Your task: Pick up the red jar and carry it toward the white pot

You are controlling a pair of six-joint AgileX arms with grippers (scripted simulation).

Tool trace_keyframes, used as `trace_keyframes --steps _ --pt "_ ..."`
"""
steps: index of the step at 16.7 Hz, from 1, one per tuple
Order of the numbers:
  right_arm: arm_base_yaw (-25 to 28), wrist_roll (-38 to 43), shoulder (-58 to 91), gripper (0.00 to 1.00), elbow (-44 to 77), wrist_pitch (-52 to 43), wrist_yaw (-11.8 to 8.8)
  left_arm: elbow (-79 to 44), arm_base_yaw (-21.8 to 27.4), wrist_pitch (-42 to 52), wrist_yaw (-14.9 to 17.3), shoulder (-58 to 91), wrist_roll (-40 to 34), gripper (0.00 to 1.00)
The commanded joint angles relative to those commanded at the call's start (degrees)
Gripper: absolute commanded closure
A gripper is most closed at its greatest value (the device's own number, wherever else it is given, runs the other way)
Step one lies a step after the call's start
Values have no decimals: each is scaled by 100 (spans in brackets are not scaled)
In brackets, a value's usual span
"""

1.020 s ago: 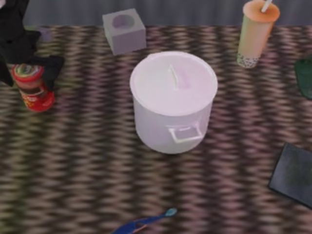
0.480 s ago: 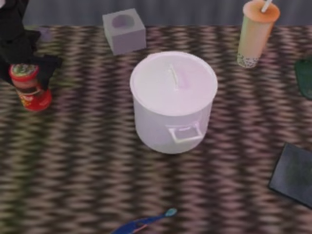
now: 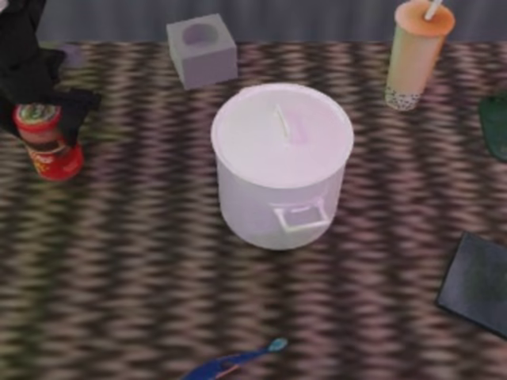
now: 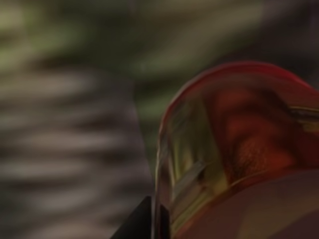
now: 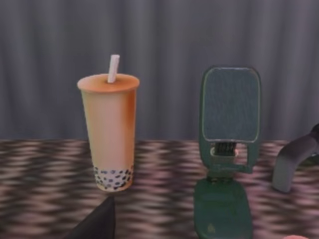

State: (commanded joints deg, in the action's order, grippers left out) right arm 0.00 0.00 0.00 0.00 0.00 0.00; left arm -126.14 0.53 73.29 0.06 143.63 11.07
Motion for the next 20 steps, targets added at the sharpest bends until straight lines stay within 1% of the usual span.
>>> trace_keyframes --steps 10,13,17,20 --pt "0 0 0 0 0 0 0 88 5 12 -4 -89 2 100" --pt "0 0 0 0 0 0 0 635 -30 86 -13 -675 -2 100" --pt "0 0 0 0 0 0 0 1686 -84 246 -26 -2029 7 100" --pt "0 0 0 0 0 0 0 2314 -122 363 -30 -2706 10 100"
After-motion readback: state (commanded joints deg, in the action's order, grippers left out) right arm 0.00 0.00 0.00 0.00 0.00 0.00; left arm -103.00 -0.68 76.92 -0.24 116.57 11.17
